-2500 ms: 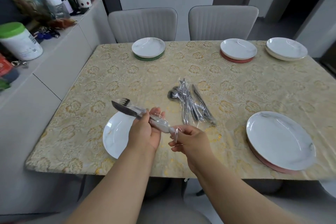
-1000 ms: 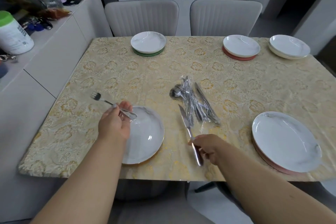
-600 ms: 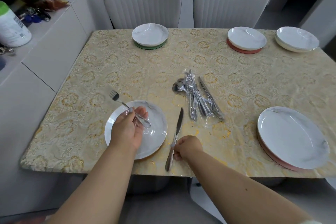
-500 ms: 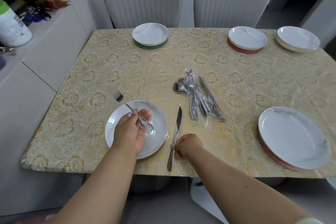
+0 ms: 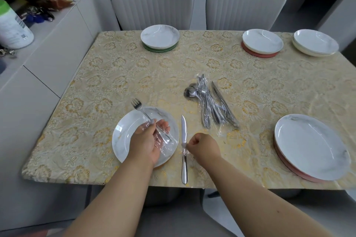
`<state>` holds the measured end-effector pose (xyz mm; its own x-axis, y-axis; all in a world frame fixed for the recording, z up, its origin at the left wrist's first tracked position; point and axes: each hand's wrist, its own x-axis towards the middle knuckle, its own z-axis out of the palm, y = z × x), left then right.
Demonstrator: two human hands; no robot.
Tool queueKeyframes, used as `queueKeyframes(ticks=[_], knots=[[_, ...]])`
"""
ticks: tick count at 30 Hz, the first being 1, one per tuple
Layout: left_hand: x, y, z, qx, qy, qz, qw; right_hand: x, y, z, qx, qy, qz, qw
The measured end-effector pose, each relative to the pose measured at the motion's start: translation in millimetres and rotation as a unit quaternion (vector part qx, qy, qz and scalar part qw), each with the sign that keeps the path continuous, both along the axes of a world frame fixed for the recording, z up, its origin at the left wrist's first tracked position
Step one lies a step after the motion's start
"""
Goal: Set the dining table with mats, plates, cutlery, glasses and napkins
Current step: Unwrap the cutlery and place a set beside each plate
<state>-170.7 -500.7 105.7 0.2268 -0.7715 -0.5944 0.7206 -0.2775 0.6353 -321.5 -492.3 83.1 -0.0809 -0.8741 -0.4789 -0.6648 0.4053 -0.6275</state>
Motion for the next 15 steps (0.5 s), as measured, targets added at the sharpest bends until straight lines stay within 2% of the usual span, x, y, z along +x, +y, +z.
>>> queueKeyframes(ticks=[3, 5, 10, 15], knots=[[-2, -6, 3, 0.001, -0.001, 0.019, 1.0, -6, 15, 28, 0.057, -0.22, -0.057, 0.972], [-4, -11, 7, -0.005, 0.003, 0.038, 0.999, -5, 26, 43, 0.056, -0.309, -0.057, 0.948], [-15, -11, 10, -0.019, 0.024, 0.058, 0.998, 12, 28, 45, -0.037, -0.358, -0.135, 0.923], [-18, -8, 14, -0.028, 0.0, 0.036, 0.999, 21, 21, 41, -0.043, -0.368, -0.211, 0.905]])
